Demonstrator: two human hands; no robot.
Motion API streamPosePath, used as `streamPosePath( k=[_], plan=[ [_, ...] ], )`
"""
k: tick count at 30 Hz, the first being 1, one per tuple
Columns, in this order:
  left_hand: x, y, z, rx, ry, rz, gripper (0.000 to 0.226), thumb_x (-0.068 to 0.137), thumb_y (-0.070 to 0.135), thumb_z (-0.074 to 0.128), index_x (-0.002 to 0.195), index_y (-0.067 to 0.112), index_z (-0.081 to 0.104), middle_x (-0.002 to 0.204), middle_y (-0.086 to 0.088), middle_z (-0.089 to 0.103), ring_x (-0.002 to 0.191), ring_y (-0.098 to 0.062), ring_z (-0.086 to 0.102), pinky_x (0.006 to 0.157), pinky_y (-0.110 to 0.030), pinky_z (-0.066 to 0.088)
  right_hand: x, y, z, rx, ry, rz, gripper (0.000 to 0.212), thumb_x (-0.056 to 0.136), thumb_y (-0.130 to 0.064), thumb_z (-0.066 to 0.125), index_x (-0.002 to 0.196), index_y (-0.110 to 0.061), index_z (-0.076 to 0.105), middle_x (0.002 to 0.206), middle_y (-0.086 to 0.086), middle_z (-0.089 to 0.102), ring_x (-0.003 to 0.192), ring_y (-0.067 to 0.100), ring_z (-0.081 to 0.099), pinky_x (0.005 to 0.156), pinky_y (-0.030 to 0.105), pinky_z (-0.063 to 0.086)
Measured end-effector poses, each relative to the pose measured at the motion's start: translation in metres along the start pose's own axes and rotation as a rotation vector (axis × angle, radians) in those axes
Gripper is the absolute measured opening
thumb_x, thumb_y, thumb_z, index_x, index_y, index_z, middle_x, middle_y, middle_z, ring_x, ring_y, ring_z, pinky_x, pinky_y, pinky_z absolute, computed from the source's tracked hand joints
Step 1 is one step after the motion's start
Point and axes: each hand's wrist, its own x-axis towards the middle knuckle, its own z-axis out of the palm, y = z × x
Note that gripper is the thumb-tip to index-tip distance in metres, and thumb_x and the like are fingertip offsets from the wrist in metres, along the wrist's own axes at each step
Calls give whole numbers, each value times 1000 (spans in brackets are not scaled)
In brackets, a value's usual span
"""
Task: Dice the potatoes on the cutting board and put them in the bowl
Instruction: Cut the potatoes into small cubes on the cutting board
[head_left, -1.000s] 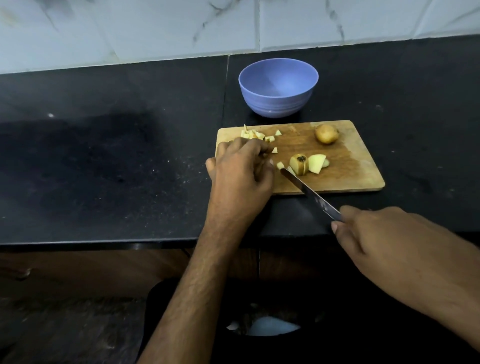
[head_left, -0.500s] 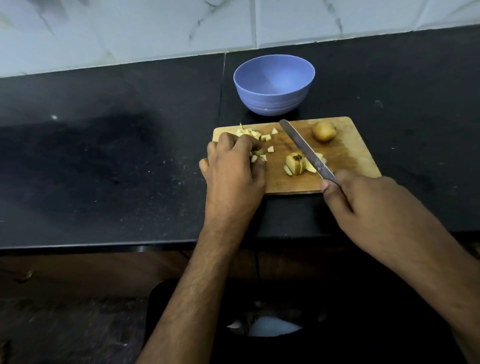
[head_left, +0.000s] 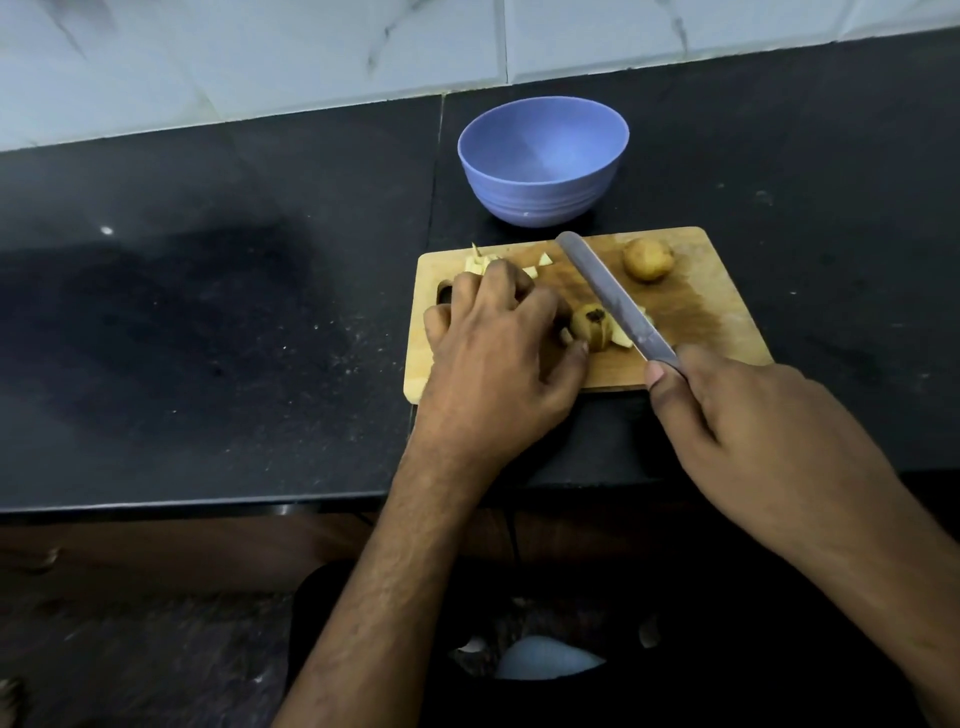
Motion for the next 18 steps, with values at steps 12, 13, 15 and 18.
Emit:
streamPosePath(
  k=[12,13,15,18],
  plan=[
    [3,-12,0,-83,84,-228,11,91,37,71,96,28,72,112,12,46,107,-8,33,87,-31,21,-1,-2,-5,2,-18,-7,34,98,-48,27,76,-28,43,49,-5,47,41,10,47,42,27,30],
    [3,-12,-1,-74,91,-244,12,91,39,71,95,28,72,113,11,46,107,-8,32,88,-31,21,-1,-3,-6,-1,-19,-6,34,98,-49,27,77,-28,44,49,-5,47,41,10,47,42,27,30],
    [2,-11,-2,-76,105,-263,14,88,42,73,94,29,70,113,11,45,107,-7,32,89,-30,21,-1,-4,-6,-6,-21,-1,34,98,-49,26,79,-28,44,50,-4,48,42,10,48,42,27,31],
    [-1,-11,-5,-166,118,-294,17,83,45,78,90,31,71,111,12,47,109,-7,36,90,-32,23,-1,-6,-8,-28,-46,-3,33,98,-50,24,80,-30,43,51,-5,48,43,8,48,43,26,33]
  ],
)
